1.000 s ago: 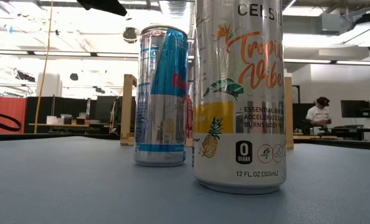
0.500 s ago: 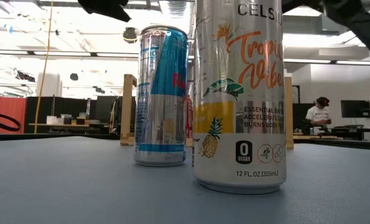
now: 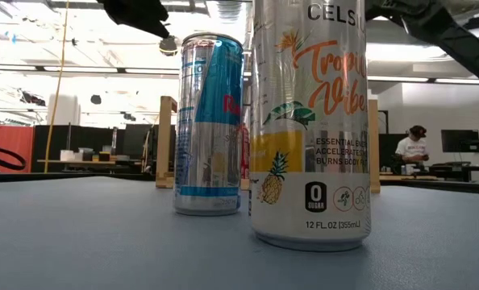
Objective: Place canned beverage on shelf
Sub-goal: Put the blue soda can on the shelf, then put the bottom right white-yellow soda can on the shelf
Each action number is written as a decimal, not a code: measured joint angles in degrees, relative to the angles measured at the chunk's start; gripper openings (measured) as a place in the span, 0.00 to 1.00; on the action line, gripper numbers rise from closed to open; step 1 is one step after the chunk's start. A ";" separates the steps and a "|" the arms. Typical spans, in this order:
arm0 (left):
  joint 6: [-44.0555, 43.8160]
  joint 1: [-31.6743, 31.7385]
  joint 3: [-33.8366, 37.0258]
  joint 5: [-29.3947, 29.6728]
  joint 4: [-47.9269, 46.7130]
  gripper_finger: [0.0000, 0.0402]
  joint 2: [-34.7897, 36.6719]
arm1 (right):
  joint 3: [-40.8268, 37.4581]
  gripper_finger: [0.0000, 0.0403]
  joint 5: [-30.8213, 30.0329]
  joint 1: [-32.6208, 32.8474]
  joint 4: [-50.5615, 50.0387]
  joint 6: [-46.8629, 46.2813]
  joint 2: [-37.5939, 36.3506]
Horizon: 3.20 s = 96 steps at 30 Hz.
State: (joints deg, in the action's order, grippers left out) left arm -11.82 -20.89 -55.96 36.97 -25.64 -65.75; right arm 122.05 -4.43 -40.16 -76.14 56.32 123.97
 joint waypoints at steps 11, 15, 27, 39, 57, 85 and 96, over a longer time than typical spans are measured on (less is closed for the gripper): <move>-0.74 0.36 0.00 -0.31 0.06 0.85 -0.01 | -0.56 0.30 1.63 0.37 0.31 1.02 0.21; -0.80 0.36 0.00 -0.33 0.06 0.85 -0.01 | -0.56 0.30 3.25 0.41 0.96 0.83 0.21; -0.85 0.36 0.00 -0.35 -0.36 0.85 -0.01 | -0.56 0.30 3.34 0.74 2.10 0.87 0.19; -0.66 0.36 0.00 -0.41 -0.62 0.85 -0.01 | -0.56 0.39 4.35 1.19 2.85 0.73 0.16; -0.49 0.36 0.00 0.18 -0.62 0.85 -0.01 | -0.49 0.54 4.15 2.40 5.56 -3.94 -0.03; -0.09 0.34 0.00 -3.38 -0.16 0.85 -0.01 | -4.33 0.56 16.60 16.74 -13.74 -56.02 -30.64; -1.11 -0.60 0.00 -8.24 -0.16 0.85 -0.01 | -17.42 0.56 4.66 56.39 -13.22 -105.71 -37.79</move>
State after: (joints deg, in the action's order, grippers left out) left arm -12.93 -21.50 -55.96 28.73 -25.80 -65.76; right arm 104.63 0.23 16.22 -89.37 -49.39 86.18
